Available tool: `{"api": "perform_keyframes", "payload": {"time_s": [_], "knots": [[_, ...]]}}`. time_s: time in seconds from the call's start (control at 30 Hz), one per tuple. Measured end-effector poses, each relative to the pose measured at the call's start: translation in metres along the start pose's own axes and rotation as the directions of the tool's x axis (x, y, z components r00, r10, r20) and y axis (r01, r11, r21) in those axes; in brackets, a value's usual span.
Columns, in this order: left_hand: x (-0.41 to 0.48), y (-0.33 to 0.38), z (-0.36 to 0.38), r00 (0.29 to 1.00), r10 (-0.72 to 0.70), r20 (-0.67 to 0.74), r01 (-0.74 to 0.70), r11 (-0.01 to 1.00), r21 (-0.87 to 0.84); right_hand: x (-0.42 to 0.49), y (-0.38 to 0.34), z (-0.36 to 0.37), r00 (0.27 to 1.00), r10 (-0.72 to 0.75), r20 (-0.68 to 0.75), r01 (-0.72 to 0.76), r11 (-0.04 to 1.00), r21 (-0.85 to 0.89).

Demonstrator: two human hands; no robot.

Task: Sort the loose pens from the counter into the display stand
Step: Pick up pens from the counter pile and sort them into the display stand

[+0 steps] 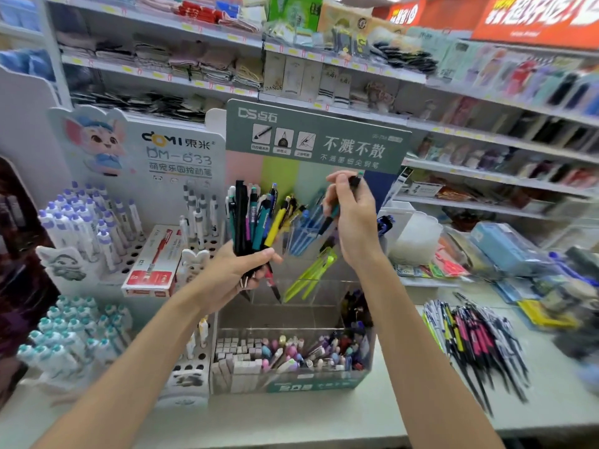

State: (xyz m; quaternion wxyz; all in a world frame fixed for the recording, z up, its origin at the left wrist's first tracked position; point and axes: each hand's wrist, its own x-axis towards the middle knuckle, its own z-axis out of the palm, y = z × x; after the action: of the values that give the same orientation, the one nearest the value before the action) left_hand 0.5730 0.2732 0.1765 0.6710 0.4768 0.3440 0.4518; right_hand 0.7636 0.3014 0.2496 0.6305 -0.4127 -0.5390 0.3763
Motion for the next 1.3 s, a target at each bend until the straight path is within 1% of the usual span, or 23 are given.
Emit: {"api": "perform_keyframes", "payload": {"time_s": [0.03,0.07,0.1,0.13,0.17,0.2,0.33,0.43,0.47,0.5,0.57,0.6,0.67,0.7,0.73,0.77,0.8,0.87,0.97,1.03,1.17,1.23,1.3], "knots": [[0.001,-0.002,0.002,1.0,-0.006,0.006,0.006,1.0,0.021,-0.001,-0.001,-0.002,0.995,-0.056,0.084,0.068,0.988,-0.136],[0.002,-0.004,0.004,1.0,-0.012,0.018,0.011,0.999,0.038,-0.005,0.0,-0.001,0.978,-0.057,0.201,0.112,0.955,-0.273],[0.003,-0.005,0.007,0.999,-0.016,0.032,0.015,0.999,0.05,-0.008,0.001,0.001,0.955,-0.023,0.297,0.145,0.907,-0.395],[0.004,-0.006,0.011,0.999,-0.019,0.047,0.017,0.998,0.056,-0.01,0.004,0.002,0.934,0.02,0.357,0.168,0.857,-0.488],[0.005,-0.007,0.014,0.998,-0.022,0.058,0.018,0.998,0.06,-0.011,0.007,0.002,0.925,0.051,0.377,0.175,0.823,-0.541],[0.005,-0.008,0.016,0.998,-0.025,0.065,0.02,0.998,0.064,-0.012,0.009,0.002,0.927,0.061,0.371,0.168,0.816,-0.553],[0.006,-0.013,0.018,0.998,-0.015,0.066,0.011,0.998,0.058,-0.011,0.011,-0.008,0.954,0.053,0.295,0.105,0.863,-0.494],[0.008,-0.014,0.017,0.996,-0.008,0.09,0.008,1.0,-0.006,-0.016,0.014,-0.008,0.958,0.061,0.28,0.048,0.929,-0.366],[0.009,-0.014,0.018,0.993,-0.007,0.114,0.01,1.0,-0.023,-0.017,0.016,-0.006,0.969,0.043,0.244,0.038,0.948,-0.315],[0.01,-0.015,0.018,0.991,-0.008,0.131,0.011,1.0,-0.029,-0.016,0.017,-0.004,0.985,0.027,0.173,0.018,0.968,-0.251],[0.011,-0.018,0.019,0.991,-0.02,0.131,0.024,0.999,-0.032,-0.009,0.017,-0.006,0.998,0.049,-0.042,-0.051,0.998,-0.045],[0.01,-0.02,0.02,0.992,-0.031,0.119,0.036,0.999,-0.038,-0.002,0.015,-0.011,0.986,0.094,-0.135,-0.083,0.993,0.087],[0.009,-0.024,0.02,0.994,-0.057,0.092,0.064,0.994,-0.083,0.008,0.011,-0.026,0.955,0.202,-0.216,-0.112,0.923,0.369],[0.01,-0.026,0.02,0.994,-0.069,0.082,0.078,0.99,-0.115,0.011,0.01,-0.035,0.946,0.228,-0.229,-0.1,0.881,0.463],[0.01,-0.027,0.02,0.994,-0.077,0.074,0.087,0.986,-0.142,0.011,0.011,-0.044,0.941,0.235,-0.245,-0.083,0.86,0.504],[0.011,-0.029,0.021,0.994,-0.083,0.068,0.093,0.982,-0.162,0.009,0.013,-0.052,0.935,0.228,-0.271,-0.069,0.868,0.492],[0.012,-0.031,0.022,0.994,-0.086,0.063,0.095,0.981,-0.17,0.006,0.017,-0.061,0.926,0.212,-0.312,-0.059,0.899,0.434],[0.013,-0.035,0.026,0.994,-0.097,0.046,0.103,0.982,-0.158,0.0,0.029,-0.077,0.908,0.153,-0.39,-0.048,0.963,0.266],[0.015,-0.042,0.031,0.993,-0.118,0.025,0.121,0.984,-0.129,-0.006,0.054,-0.09,0.892,0.124,-0.435,-0.071,0.988,0.137],[0.016,-0.048,0.034,0.991,-0.13,0.017,0.131,0.985,-0.11,-0.009,0.069,-0.088,0.887,0.128,-0.444,-0.1,0.991,0.086],[0.017,-0.057,0.036,0.991,-0.132,0.004,0.132,0.991,-0.019,-0.016,0.1,-0.075,0.892,0.188,-0.41,-0.213,0.977,-0.014],[0.016,-0.06,0.035,0.991,-0.133,0.004,0.133,0.991,0.008,-0.024,0.114,-0.07,0.912,0.214,-0.351,-0.279,0.949,-0.146],[0.015,-0.062,0.032,0.989,-0.15,0.018,0.15,0.989,-0.015,-0.031,0.123,-0.069,0.94,0.223,-0.259,-0.292,0.917,-0.271]]}}
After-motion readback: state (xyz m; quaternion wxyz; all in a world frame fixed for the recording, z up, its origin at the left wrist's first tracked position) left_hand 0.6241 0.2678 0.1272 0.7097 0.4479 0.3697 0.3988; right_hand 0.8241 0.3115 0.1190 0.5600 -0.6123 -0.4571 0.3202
